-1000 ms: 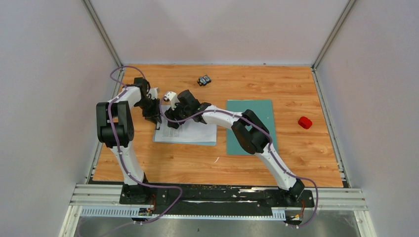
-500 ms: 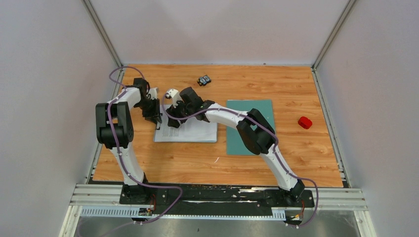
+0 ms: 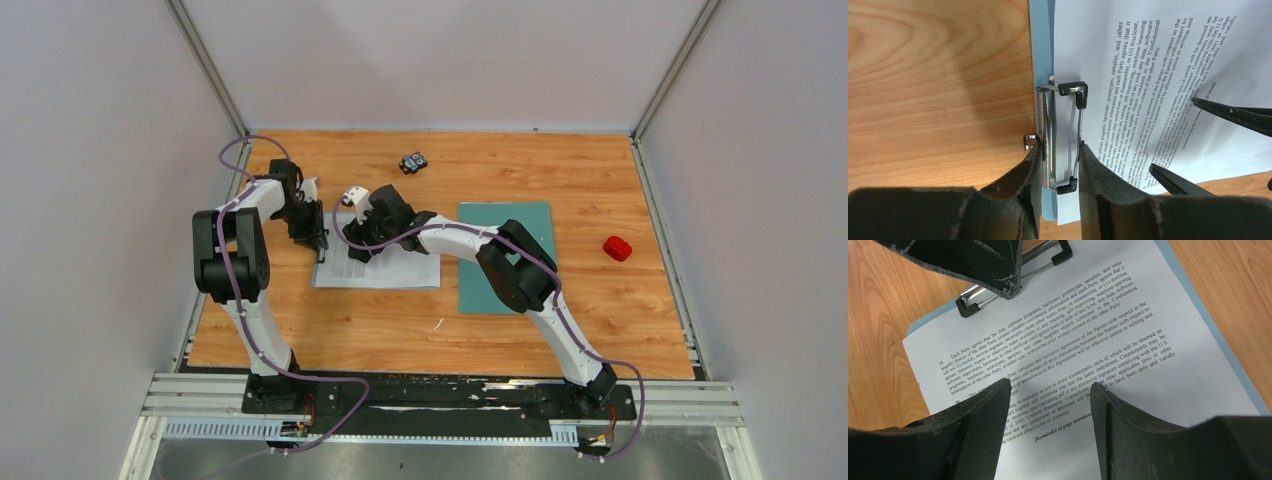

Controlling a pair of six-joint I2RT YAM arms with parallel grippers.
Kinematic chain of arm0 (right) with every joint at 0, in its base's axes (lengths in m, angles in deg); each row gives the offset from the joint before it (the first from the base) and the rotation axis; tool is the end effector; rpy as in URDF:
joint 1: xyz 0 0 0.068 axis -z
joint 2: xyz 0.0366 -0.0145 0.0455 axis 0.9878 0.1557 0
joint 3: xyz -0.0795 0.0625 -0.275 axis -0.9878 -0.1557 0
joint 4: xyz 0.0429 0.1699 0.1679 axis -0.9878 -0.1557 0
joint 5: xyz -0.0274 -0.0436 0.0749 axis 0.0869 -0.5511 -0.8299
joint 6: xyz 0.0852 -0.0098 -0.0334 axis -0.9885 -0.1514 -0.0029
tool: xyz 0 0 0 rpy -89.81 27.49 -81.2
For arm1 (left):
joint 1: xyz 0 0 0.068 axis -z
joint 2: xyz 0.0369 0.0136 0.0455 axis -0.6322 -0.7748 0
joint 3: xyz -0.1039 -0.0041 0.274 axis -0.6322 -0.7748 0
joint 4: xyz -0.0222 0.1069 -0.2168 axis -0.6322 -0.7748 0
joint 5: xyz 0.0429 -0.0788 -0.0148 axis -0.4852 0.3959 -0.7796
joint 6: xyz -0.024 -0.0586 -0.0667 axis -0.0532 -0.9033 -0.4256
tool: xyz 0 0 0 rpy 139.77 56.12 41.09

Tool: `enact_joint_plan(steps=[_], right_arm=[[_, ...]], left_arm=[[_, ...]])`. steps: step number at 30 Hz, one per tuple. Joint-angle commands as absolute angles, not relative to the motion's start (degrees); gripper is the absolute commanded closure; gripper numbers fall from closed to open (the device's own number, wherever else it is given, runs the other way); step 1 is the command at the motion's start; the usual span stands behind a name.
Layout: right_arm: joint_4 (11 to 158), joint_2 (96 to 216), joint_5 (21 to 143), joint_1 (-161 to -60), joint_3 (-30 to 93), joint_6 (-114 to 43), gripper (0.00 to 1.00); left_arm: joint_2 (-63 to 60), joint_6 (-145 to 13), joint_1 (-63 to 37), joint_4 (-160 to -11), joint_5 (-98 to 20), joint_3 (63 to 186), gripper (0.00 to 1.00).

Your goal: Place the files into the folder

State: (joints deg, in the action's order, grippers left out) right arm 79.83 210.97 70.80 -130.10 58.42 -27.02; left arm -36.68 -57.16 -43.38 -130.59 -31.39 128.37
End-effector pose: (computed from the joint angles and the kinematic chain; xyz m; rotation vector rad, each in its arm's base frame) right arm 0.3493 0.4437 0.1411 -1.1624 2.0235 0.8031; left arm 0.3738 0.0046 0.1515 -0.1431 2.8953 -0.3994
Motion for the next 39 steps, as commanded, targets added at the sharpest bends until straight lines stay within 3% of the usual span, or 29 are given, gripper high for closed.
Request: enact_joint_plan(steps=[1, 13, 18, 24, 31, 33, 34, 35, 36, 39], right_arm=[[82.8, 212.0, 73.4, -130.4, 56.1, -30.9, 0.40], [84.5, 213.0, 73.8, -130.5, 55.0, -35.0, 0.42], [84.5, 212.7, 70.0, -130.5, 55.6, -32.6, 0.42], [81.0, 211.6, 68.4, -130.5, 60.4, -30.2, 0.38], [78.0, 207.6, 64.0, -129.8, 65.5, -31.7, 0.30], [77.8, 204.2, 63.3, -129.2, 64.0, -33.7, 0.22], [77.7, 200.7, 63.4, -128.9, 62.1, -35.0, 0.18], [77.6, 197.8, 63.6, -128.5, 59.9, -36.0, 0.09], [77.6, 194.4, 64.0, -128.0, 57.4, -37.1, 0.02], [75.5, 183.4, 68.9, -126.9, 49.5, -37.7, 0.01]], left_arm=[[-34.2, -58.8, -43.6, -129.5, -29.1, 126.9, 1.00], [-34.6, -60.0, -43.6, -128.5, -29.3, 126.2, 0.99], [-33.4, -59.8, -43.6, -129.8, -29.7, 128.2, 0.62], [-31.2, -59.6, -43.6, -132.3, -29.3, 131.7, 0.48], [-28.1, -59.9, -43.6, -135.2, -28.4, 136.9, 0.41], [-26.2, -60.4, -43.6, -135.6, -27.1, 138.3, 0.27], [-25.1, -61.0, -43.6, -135.4, -26.5, 138.9, 0.07], [-23.9, -61.4, -43.5, -135.0, -25.4, 139.3, 0.01], [-22.6, -61.8, -43.4, -134.5, -24.5, 139.4, 0.00], [-19.1, -61.9, -42.5, -133.9, -23.1, 140.1, 0.00]])
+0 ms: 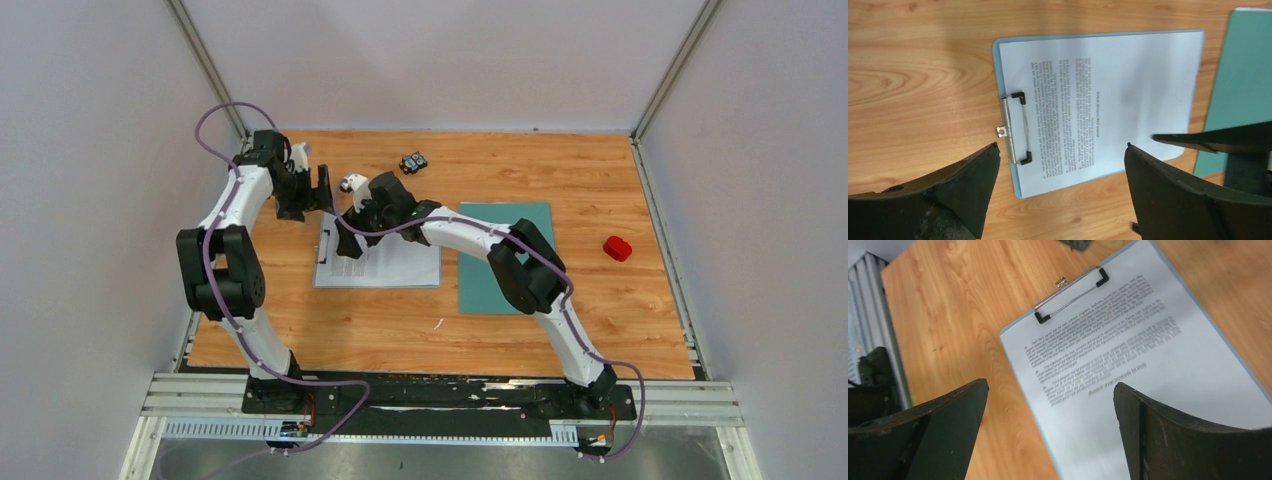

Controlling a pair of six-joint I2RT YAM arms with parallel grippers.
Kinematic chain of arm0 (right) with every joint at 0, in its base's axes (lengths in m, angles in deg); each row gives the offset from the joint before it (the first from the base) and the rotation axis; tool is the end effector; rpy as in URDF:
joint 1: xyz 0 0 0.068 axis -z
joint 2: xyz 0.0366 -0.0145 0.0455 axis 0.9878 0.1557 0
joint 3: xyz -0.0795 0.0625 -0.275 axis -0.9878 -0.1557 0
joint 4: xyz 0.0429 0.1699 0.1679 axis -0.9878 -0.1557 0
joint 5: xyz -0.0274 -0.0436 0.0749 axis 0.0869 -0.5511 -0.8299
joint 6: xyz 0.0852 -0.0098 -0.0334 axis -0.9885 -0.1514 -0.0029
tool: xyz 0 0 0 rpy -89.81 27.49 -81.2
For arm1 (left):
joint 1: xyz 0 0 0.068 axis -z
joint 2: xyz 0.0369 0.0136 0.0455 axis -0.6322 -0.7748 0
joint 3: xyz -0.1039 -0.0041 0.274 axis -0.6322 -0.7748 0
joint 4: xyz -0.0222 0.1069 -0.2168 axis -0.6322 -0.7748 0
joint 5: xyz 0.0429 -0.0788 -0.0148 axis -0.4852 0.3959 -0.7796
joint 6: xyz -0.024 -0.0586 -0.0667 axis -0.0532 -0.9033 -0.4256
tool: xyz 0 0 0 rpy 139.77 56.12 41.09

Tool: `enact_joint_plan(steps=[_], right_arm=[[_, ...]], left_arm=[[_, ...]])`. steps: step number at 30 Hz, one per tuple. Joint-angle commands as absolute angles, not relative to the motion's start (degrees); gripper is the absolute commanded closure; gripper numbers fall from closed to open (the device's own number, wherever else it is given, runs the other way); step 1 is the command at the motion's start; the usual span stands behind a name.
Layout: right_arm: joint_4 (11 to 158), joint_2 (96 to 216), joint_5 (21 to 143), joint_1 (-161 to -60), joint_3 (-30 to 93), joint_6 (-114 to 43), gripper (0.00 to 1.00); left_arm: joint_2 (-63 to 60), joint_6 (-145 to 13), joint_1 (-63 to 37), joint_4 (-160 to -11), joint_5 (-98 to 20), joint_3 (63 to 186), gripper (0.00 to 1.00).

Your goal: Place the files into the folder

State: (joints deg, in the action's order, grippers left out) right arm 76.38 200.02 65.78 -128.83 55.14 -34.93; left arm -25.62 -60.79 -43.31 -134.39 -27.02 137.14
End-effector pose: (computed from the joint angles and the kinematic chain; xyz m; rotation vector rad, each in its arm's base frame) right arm 0.3348 0.4190 0.2170 -1.0417 2.0379 0.9725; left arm 0.3741 -0.0019 0.2615 -0.1323 2.6158 -0.4809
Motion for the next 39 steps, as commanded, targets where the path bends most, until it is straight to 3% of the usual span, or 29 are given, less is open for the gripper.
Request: enact_joint_plan(steps=[1, 7, 12, 19, 27, 39], right_arm=[[73.8, 180.1, 71.6, -126.8, 47.4, -37.2, 0.01], [58.2, 164.5, 92.5, -126.7, 43.8, -34.9, 0.01], [50.5, 155.8, 106.0, -126.7, 43.0, -37.0, 0.01], [52.3, 140.4, 105.1, -126.8, 29.9, -44.0, 0.01], [53.0, 123.8, 111.1, -126.8, 14.6, -47.2, 0.01], [49.9, 110.3, 117.2, -126.8, 6.6, -50.3, 0.01]], left_arm=[[-18.0, -61.7, -42.1, -133.5, -21.8, 140.0, 0.00], [-9.3, -62.8, -36.9, -128.1, -14.5, 136.1, 0.00], [1.2, -70.8, -32.8, -109.6, -6.9, 124.8, 0.00], [11.7, -79.3, -30.2, -93.6, 2.0, 111.4, 0.00], [23.6, -75.9, -30.0, -96.6, -8.0, 100.7, 0.00], [25.2, -75.3, -30.1, -99.4, -7.5, 101.7, 0.00]])
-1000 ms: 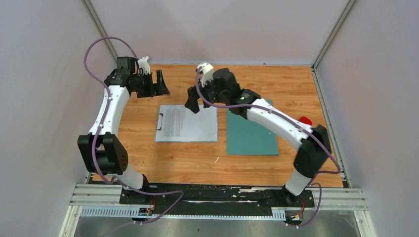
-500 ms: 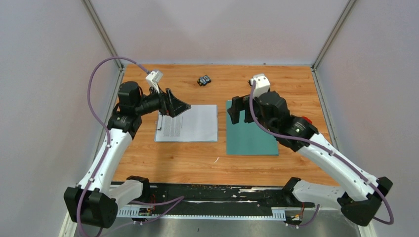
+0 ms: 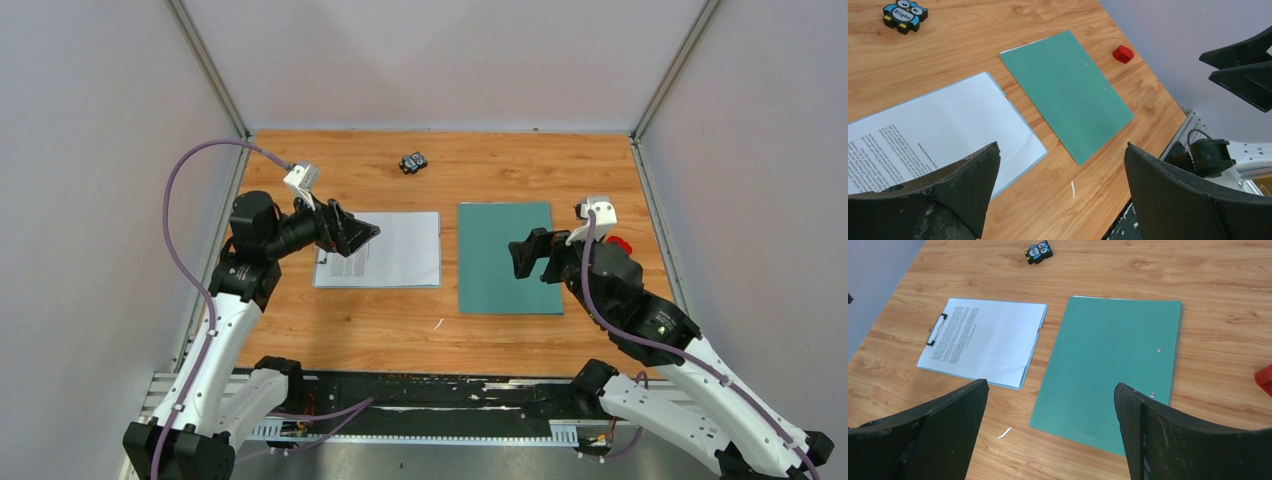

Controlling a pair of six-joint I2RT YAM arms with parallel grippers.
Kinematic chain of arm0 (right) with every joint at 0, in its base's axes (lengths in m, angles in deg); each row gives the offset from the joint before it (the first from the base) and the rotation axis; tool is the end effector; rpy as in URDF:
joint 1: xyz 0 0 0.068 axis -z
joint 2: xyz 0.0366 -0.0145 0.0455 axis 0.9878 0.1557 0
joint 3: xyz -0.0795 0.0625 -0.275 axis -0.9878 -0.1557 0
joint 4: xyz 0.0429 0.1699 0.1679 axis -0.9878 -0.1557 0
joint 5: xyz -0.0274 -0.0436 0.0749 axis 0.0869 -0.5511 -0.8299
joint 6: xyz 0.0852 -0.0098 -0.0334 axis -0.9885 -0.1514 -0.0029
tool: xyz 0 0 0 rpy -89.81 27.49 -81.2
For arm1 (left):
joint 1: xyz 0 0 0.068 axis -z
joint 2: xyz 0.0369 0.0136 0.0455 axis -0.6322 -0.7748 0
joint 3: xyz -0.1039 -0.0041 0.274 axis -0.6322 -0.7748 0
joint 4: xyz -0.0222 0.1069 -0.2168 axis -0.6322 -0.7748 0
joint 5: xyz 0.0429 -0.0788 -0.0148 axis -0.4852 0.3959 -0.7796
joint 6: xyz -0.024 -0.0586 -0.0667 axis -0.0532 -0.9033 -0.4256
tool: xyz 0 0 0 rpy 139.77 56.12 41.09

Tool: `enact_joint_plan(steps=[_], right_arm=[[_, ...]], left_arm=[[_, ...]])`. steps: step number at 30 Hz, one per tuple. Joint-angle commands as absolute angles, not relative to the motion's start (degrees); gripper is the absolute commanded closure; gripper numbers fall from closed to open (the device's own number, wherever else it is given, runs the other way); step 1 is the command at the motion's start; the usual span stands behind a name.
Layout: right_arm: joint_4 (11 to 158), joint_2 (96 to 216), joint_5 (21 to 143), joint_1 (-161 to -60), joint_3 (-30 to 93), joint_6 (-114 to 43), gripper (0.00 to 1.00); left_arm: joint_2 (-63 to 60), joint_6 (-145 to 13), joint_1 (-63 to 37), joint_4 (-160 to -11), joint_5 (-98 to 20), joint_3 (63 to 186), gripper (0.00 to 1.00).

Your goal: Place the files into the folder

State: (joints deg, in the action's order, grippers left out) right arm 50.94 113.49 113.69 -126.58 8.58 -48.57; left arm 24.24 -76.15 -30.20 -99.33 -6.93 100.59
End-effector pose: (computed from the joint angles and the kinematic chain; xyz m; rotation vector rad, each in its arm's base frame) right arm 0.1230 0.0775 0.3523 -0.1440 1.9017 0.3768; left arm 0.1855 -0.0836 0.3541 0.3102 1.8370 -1.0126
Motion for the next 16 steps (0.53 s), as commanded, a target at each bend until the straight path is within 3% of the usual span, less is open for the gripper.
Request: enact_joint_plan(steps=[1, 16], right_arm=[[49.8, 109.6, 117.4, -126.7, 6.3, -50.5, 0.01], [48.8, 109.2, 118.8, -126.7, 5.4, -51.0, 0.01]], left_arm=[[25.2, -75.1, -30.1, -99.5, -7.8, 101.8, 0.00], [25.1, -74.3, -30.1, -100.8, -9.0, 102.2, 0.00]])
